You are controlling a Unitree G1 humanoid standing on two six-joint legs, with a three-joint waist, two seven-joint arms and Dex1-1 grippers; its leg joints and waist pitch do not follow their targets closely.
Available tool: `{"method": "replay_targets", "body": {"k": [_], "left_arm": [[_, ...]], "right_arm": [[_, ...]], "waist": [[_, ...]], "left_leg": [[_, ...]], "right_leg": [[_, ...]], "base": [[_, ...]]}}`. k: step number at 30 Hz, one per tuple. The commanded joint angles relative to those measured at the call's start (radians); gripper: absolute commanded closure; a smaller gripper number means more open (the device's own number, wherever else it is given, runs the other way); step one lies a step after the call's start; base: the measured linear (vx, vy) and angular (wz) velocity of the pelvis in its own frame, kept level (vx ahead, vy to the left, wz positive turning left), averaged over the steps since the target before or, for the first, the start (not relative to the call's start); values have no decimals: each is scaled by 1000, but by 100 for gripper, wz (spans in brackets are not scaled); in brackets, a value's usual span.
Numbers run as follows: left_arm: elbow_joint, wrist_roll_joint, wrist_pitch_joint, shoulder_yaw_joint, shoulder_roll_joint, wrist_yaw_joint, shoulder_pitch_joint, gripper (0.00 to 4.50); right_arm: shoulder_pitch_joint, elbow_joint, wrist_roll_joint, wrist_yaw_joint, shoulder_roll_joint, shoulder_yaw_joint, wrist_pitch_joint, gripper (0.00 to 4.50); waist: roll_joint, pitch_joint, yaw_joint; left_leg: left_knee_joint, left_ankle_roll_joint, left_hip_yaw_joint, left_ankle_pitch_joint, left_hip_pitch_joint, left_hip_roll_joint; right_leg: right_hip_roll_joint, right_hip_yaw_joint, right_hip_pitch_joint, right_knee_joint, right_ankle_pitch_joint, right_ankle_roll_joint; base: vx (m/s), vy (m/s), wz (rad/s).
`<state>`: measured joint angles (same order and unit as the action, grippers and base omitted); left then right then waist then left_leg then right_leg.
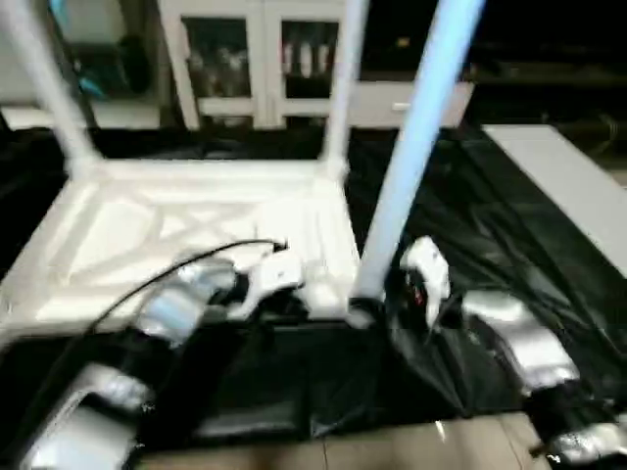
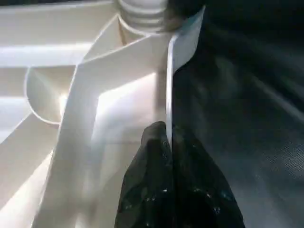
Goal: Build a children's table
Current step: Rotate leg to tighten
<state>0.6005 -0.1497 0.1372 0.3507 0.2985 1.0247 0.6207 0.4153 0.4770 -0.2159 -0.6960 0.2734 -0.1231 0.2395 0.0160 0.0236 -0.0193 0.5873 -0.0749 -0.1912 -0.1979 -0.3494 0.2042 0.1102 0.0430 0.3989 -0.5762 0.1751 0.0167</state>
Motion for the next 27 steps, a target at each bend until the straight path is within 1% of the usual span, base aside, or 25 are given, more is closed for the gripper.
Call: {"method": "replay_targets", "body": {"k": [1, 2, 3, 4, 5, 6, 7, 8, 9, 10, 11, 12, 13, 14, 15, 17, 18, 20, 21, 22, 23, 24, 25, 26, 27], "left_arm": [[50, 12, 16, 14, -61, -101, -4, 450], [80, 10, 27, -6, -91, -180, 9, 450], [121, 6, 36, -32, -129, -285, 28, 450], [148, 3, 42, -49, -154, -355, 41, 450], [172, -4, 34, -55, -173, -408, 53, 450], [198, -14, 20, -61, -187, -440, 64, 450], [220, -25, 3, -64, -199, -472, 73, 450], [247, -36, -19, -63, -211, -496, 85, 450], [263, -42, -33, -62, -219, -509, 91, 450], [272, -47, -44, -60, -223, -517, 96, 450], [283, -52, -56, -59, -227, -521, 100, 450], [284, -57, -66, -55, -225, -519, 102, 450], [284, -57, -67, -54, -225, -517, 102, 450], [285, -62, -76, -48, -215, -509, 102, 450], [288, -63, -80, -46, -212, -509, 102, 450], [292, -63, -82, -45, -210, -510, 103, 450], [300, -63, -90, -37, -195, -491, 102, 450], [311, -66, -105, -35, -187, -471, 104, 450], [318, -70, -109, -31, -174, -440, 102, 450], [313, -73, -113, -23, -157, -398, 94, 450], [306, -74, -114, -17, -144, -365, 87, 450], [292, -68, -107, -16, -130, -332, 77, 450], [284, -64, -105, -16, -123, -313, 71, 450], [264, -57, -106, -6, -104, -256, 57, 450], [241, -50, -110, 7, -83, -192, 42, 450]], "right_arm": [[19, 63, 41, 173, -34, 20, 31, 200], [31, 91, 51, 267, -67, 38, 26, 200], [51, 133, 64, 401, -117, 70, -5, 201], [65, 161, 72, 491, -150, 93, -26, 201], [77, 183, 85, 606, -184, 119, -64, 201], [88, 204, 97, 685, -207, 137, -93, 201], [100, 221, 112, 725, -224, 134, -112, 201], [119, 244, 132, 764, -248, 122, -133, 201], [132, 259, 144, 780, -262, 110, -144, 201], [145, 277, 126, 752, -283, 110, -155, 201], [157, 292, 102, 712, -308, 115, -168, 201], [159, 286, 89, 653, -321, 106, -182, 201], [159, 284, 88, 644, -321, 104, -184, 201], [145, 241, 88, 565, -318, 82, -220, 201], [137, 221, 91, 547, -314, 77, -237, 166], [132, 210, 93, 542, -311, 76, -248, 132], [117, 169, 99, 529, -283, 73, -257, 132], [113, 157, 101, 519, -266, 76, -270, 105], [106, 136, 98, 509, -242, 87, -283, 92], [97, 109, 91, 485, -214, 94, -281, 92], [90, 88, 87, 461, -192, 102, -279, 88], [81, 60, 78, 425, -166, 106, -266, 76], [75, 45, 74, 399, -151, 108, -259, 76], [61, 10, 54, 329, -118, 102, -231, 62], [46, -28, 32, 252, -83, 94, -199, 50]], "waist": [[-2, -34, 9], [-3, -36, 11], [-6, -36, 15], [-3, -36, 19], [-3, -36, 23], [-2, -35, 25], [-6, -37, 22], [-6, -40, 20], [-6, -39, 21], [-5, -40, 22], [-7, -38, 19], [-6, -39, 18], [-7, -39, 16], [-4, -39, 15], [-4, -41, 12], [-3, -40, 8], [-1, -40, 9], [-4, -39, 13], [-11, -40, 12], [-9, -41, 10], [-7, -43, 9], [-6, -43, 8], [-6, -44, 4], [-5, -44, 5], [-8, -43, 3]], "left_leg": [[-94, -44, 27, -443, 0, 11], [-93, -48, 28, -441, -1, 10], [-92, -47, 28, -455, 3, 8], [-90, -46, 27, -460, 8, 6], [-90, -39, 29, -476, 9, 2], [-91, -31, 32, -473, 5, 0], [-92, -23, 34, -465, 6, 1], [-91, -10, 30, -451, 7, 0], [-92, -5, 29, -441, 2, -1], [-92, -2, 28, -432, 1, -2], [-92, 9, 26, -427, -1, 0], [-93, 24, 25, -414, -5, 1], [-94, 26, 24, -401, -8, 2], [-94, 30, 23, -391, -9, 3], [-92, 37, 21, -376, -7, 5], [-90, 47, 16, -359, -5, 5], [-91, 51, 16, -356, -8, 3], [-96, 47, 21, -345, -18, 4], [-97, 38, 24, -335, -19, 4], [-95, 36, 21, -327, -13, 6], [-92, 37, 18, -317, -9, 7], [-92, 42, 18, -308, -10, 7], [-90, 53, 16, -288, -11, 9], [-90, 59, 16, -277, -14, 9], [-89, 78, 16, -271, -17, 10]], "right_leg": [[23, -4, -22, 88, 547, -94], [22, -4, -23, 85, 531, -94], [21, -5, -16, 89, 518, -99], [18, -5, -12, 92, 511, -103], [17, -4, -10, 95, 525, -105], [20, -3, -12, 99, 540, -96], [20, -3, -14, 100, 527, -91], [19, -5, -13, 99, 486, -101], [18, -7, -12, 99, 469, -107], [18, -8, -14, 96, 451, -114], [18, -9, -15, 94, 428, -123], [20, -11, -21, 90, 403, -134], [21, -12, -23, 88, 388, -137], [20, -12, -24, 87, 376, -139], [21, -14, -24, 85, 354, -147], [21, -17, -22, 85, 340, -160], [20, -16, -24, 85, 361, -157], [22, -13, -31, 85, 393, -135], [25, -11, -33, 87, 415, -124], [23, -13, -28, 89, 396, -127], [22, -16, -25, 86, 356, -145], [21, -16, -28, 83, 333, -155], [20, -17, -31, 76, 287, -172], [19, -17, -32, 74, 270, -179], [20, -16, -36, 73, 263, -189]], "base": [[0, 0, 0], [0, 0, 0], [0, 0, 0], [0, 0, 0], [0, 0, 0], [0, 0, 0], [0, 0, 0], [0, 0, 0], [0, 0, 0], [0, 0, 0], [0, 0, 0], [0, 0, 0], [0, 0, 0], [0, 0, 0], [0, 0, 0], [0, 0, 0], [0, 0, 0], [0, 0, 0], [0, 0, 0], [0, 0, 0], [0, 0, 0], [0, 0, 0], [0, 0, 0], [0, 0, 0], [0, 0, 0]]}}
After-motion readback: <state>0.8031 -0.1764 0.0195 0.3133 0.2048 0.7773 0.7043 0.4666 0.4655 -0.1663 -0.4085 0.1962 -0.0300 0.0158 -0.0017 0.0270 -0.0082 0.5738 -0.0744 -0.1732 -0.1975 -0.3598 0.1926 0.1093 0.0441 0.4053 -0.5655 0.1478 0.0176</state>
